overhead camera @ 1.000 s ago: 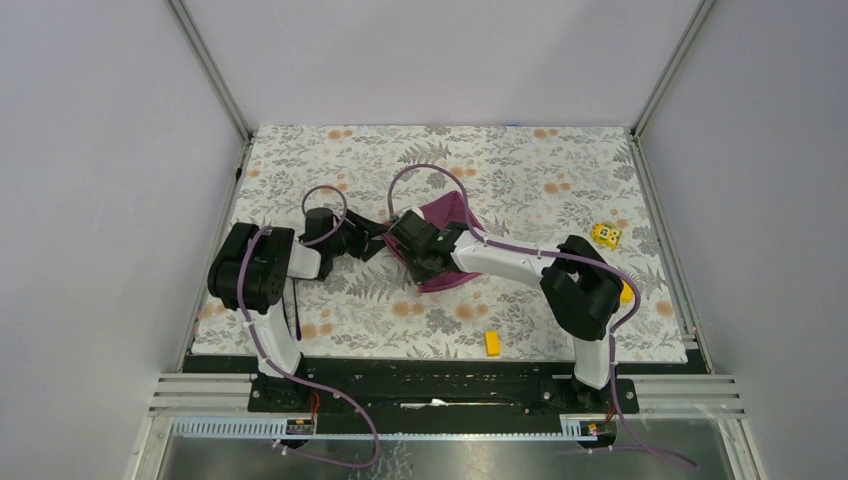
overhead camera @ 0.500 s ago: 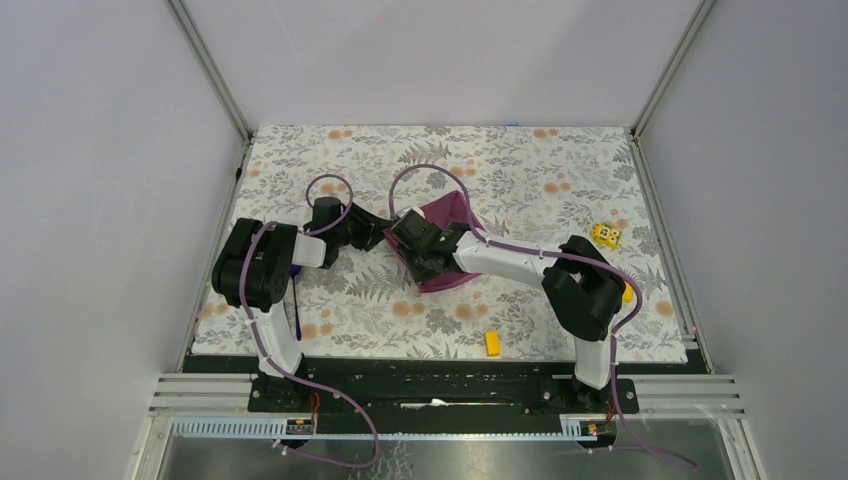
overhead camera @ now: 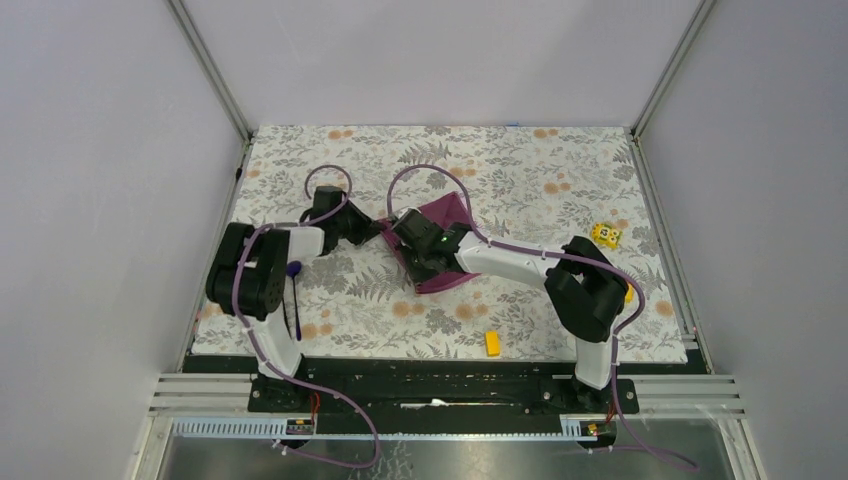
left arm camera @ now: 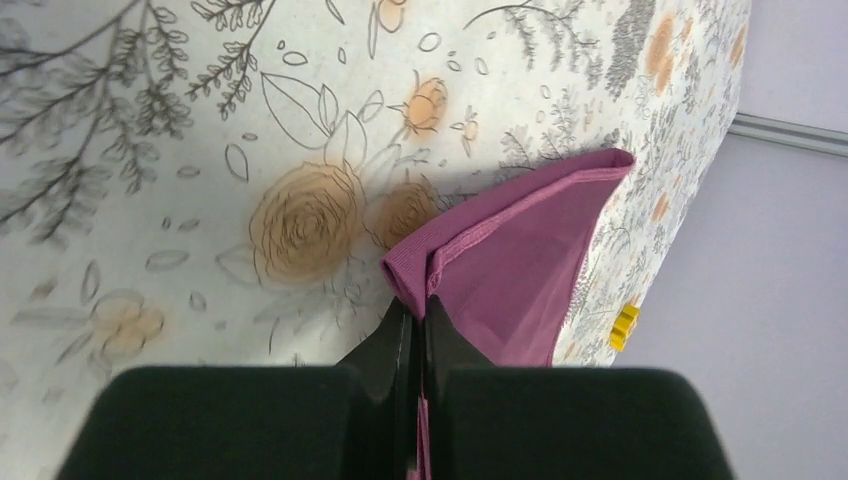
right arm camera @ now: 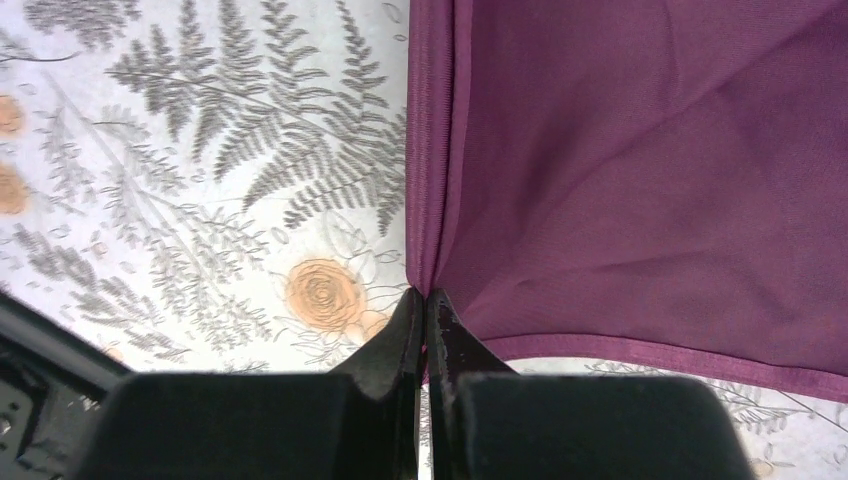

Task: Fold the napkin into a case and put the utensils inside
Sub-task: Turn over the upper triangle folded napkin at the center of the board.

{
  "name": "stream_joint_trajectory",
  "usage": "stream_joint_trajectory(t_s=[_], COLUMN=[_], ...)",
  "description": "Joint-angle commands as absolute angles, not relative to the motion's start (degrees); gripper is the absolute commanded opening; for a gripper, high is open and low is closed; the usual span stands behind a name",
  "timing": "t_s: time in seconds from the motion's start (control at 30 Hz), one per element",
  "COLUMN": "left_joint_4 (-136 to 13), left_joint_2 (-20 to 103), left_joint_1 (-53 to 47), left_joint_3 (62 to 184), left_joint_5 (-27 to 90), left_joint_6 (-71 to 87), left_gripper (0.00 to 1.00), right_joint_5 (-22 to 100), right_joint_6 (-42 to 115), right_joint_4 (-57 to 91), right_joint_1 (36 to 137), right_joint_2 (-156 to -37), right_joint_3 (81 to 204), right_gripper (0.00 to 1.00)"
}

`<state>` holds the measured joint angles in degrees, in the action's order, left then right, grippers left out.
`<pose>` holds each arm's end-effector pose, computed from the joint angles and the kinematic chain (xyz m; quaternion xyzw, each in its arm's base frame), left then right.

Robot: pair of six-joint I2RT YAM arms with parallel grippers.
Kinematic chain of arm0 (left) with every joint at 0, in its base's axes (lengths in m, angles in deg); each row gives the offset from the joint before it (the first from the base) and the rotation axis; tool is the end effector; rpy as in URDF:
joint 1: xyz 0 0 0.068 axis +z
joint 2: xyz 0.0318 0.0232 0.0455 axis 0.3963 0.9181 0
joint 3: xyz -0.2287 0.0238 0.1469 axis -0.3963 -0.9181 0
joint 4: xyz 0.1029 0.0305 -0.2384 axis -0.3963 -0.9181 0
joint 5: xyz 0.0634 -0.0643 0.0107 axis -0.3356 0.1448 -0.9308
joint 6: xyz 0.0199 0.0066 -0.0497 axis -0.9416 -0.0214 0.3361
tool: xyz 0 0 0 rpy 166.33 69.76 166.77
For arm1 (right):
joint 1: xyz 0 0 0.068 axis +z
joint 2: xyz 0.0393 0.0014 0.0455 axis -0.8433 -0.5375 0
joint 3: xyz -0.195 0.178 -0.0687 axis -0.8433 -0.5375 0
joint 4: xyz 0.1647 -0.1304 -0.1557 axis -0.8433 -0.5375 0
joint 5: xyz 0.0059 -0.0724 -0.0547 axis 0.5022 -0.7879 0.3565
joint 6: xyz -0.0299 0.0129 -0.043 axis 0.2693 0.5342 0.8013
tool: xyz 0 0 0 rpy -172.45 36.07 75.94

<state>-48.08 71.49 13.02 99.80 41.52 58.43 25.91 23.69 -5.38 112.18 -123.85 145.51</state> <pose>0.3485 -0.0750 0.1264 -0.3340 0.8373 -0.3586 0.2426 0.2412 0.3352 0.2048 -0.2729 0.9069 0.1589 0.2790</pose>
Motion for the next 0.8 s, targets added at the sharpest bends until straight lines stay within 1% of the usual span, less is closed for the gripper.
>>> stream_joint_trajectory(t_s=[0.0,0.1,0.17,0.27,0.37,0.4,0.47,0.5,0.63,0.67,0.77], left_joint_4=[-58.86,-68.91,-77.12,-89.34,-92.84,-93.23,-93.26,-93.12,-90.53,-89.87,-87.73], left_joint_2=[60.01,51.33,45.11,38.38,36.46,37.07,39.99,42.09,54.03,57.99,68.98], left_joint_1=[15.6,18.93,20.65,20.91,20.36,19.61,14.57,12.49,6.53,5.39,1.68], left_joint_3=[104.09,106.15,108.91,116.33,122.28,123.9,126.21,127.22,129.38,130.37,133.93], left_joint_5=[36.44,35.31,30.97,21.91,18.75,18.02,13.69,12.04,10.03,9.74,7.67], left_joint_6=[53.35,51.17,47.98,42.45,40.0,39.53,38.44,38.0,37.53,37.46,36.73], left_gripper=[0.0,0.0,0.0,0.0,0.0,0.0,0.0,0.0,0.0,0.0,0.0], right_joint_5=[33.39,43.41,51.09,61.73,68.49,70.42,73.55,74.97,79.0,79.75,82.63], right_joint_6=[24.51,21.95,18.39,10.49,1.02,-2.19,-7.62,-10.75,-21.82,-22.65,-20.46], right_joint_4=[-2.59,-0.23,3.49,13.01,26.68,30.72,37.93,44.56,63.81,67.04,68.83], right_joint_1=[113.72,115.2,115.73,115.71,115.01,114.44,113.01,112.05,106.86,105.48,101.27], right_joint_2=[-118.78,-118.55,-118.52,-118.06,-117.02,-117.0,-117.49,-117.96,-120.83,-121.62,-124.66], right_joint_3=[148.32,151.89,154.03,154.42,149.23,146.75,141.7,138.57,125.91,123.1,117.2], right_gripper=[0.0,0.0,0.0,0.0,0.0,0.0,0.0,0.0,0.0,0.0,0.0])
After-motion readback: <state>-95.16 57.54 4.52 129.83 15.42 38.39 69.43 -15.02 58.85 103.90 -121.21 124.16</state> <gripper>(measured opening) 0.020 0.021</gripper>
